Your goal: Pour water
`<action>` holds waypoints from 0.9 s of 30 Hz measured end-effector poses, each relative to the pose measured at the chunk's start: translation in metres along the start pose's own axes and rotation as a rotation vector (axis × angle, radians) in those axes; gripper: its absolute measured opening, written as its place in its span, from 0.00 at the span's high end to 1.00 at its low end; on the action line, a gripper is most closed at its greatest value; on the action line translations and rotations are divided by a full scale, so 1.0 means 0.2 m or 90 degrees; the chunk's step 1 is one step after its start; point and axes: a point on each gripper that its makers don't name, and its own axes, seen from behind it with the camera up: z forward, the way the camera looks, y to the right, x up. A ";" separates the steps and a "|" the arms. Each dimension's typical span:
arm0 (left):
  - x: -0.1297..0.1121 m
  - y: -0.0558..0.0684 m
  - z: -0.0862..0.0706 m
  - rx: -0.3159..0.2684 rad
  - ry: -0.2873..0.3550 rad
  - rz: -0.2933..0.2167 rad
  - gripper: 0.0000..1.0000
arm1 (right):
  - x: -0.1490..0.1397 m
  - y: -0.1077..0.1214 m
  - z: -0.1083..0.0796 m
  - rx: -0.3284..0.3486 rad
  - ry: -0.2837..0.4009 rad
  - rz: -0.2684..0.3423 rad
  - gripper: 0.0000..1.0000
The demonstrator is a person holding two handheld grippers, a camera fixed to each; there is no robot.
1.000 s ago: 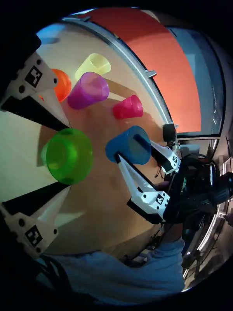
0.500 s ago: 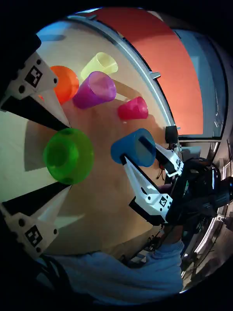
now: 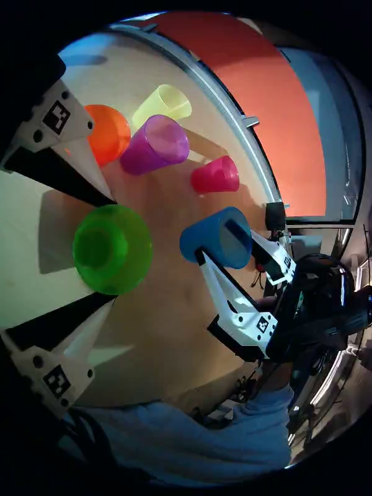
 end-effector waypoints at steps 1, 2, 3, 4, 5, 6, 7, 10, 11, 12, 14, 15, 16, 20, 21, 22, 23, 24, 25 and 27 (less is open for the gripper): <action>0.00 0.00 0.00 0.000 -0.001 0.000 0.04 | 0.00 0.00 0.00 0.000 0.000 0.000 0.10; -0.01 0.00 0.00 0.001 -0.002 0.001 0.04 | 0.00 0.00 0.00 0.000 0.000 0.001 0.10; -0.01 0.00 0.00 0.001 -0.002 0.001 0.04 | -0.01 -0.01 0.00 0.001 0.000 0.001 0.10; -0.01 0.00 0.00 0.002 -0.002 0.001 0.04 | -0.01 -0.01 0.01 0.001 0.000 0.002 0.10; -0.02 0.00 -0.01 0.002 -0.002 0.001 0.04 | -0.01 -0.01 0.01 0.001 0.000 0.002 0.10; -0.02 0.00 -0.01 0.003 -0.002 0.001 0.04 | -0.01 -0.02 0.01 0.002 0.000 0.002 0.10; -0.02 0.00 -0.01 0.004 -0.003 0.001 0.04 | -0.02 -0.02 0.01 0.002 -0.001 0.003 0.10; -0.03 0.00 -0.01 0.006 -0.003 -0.002 0.04 | -0.04 -0.03 0.02 0.004 -0.004 0.003 0.10; -0.04 0.00 -0.02 0.007 -0.004 -0.003 0.04 | -0.04 -0.04 0.03 0.004 -0.004 0.003 0.10; -0.04 0.00 -0.02 0.008 -0.004 -0.004 0.04 | -0.05 -0.04 0.03 0.005 -0.005 0.003 0.10; -0.05 0.00 -0.03 0.009 -0.004 -0.007 0.04 | -0.06 -0.05 0.04 0.006 -0.006 0.003 0.10; -0.05 0.00 -0.03 0.010 -0.004 -0.008 0.04 | -0.07 -0.06 0.05 0.006 -0.006 0.004 0.10; -0.06 0.00 -0.03 0.010 -0.004 -0.009 0.04 | -0.08 -0.06 0.06 0.007 -0.007 0.005 0.10; -0.08 0.00 -0.05 0.014 -0.004 -0.016 0.04 | -0.10 -0.08 0.08 0.009 -0.009 0.010 0.10; -0.09 0.01 -0.05 0.015 -0.004 -0.017 0.04 | -0.11 -0.09 0.09 0.010 -0.010 0.011 0.10; -0.09 0.01 -0.05 0.016 -0.004 -0.019 0.04 | -0.12 -0.09 0.09 0.010 -0.011 0.012 0.10; -0.10 0.01 -0.05 0.017 -0.004 -0.020 0.04 | -0.13 -0.10 0.10 0.011 -0.012 0.013 0.10; -0.11 0.00 -0.06 0.018 -0.004 -0.022 0.04 | -0.13 -0.10 0.10 0.011 -0.013 0.014 0.10; -0.11 0.00 -0.06 0.020 -0.004 -0.024 0.04 | -0.14 -0.10 0.11 0.011 -0.014 0.015 0.10; -0.12 0.00 -0.07 0.021 -0.004 -0.029 0.04 | -0.15 -0.11 0.11 0.011 -0.016 0.017 0.10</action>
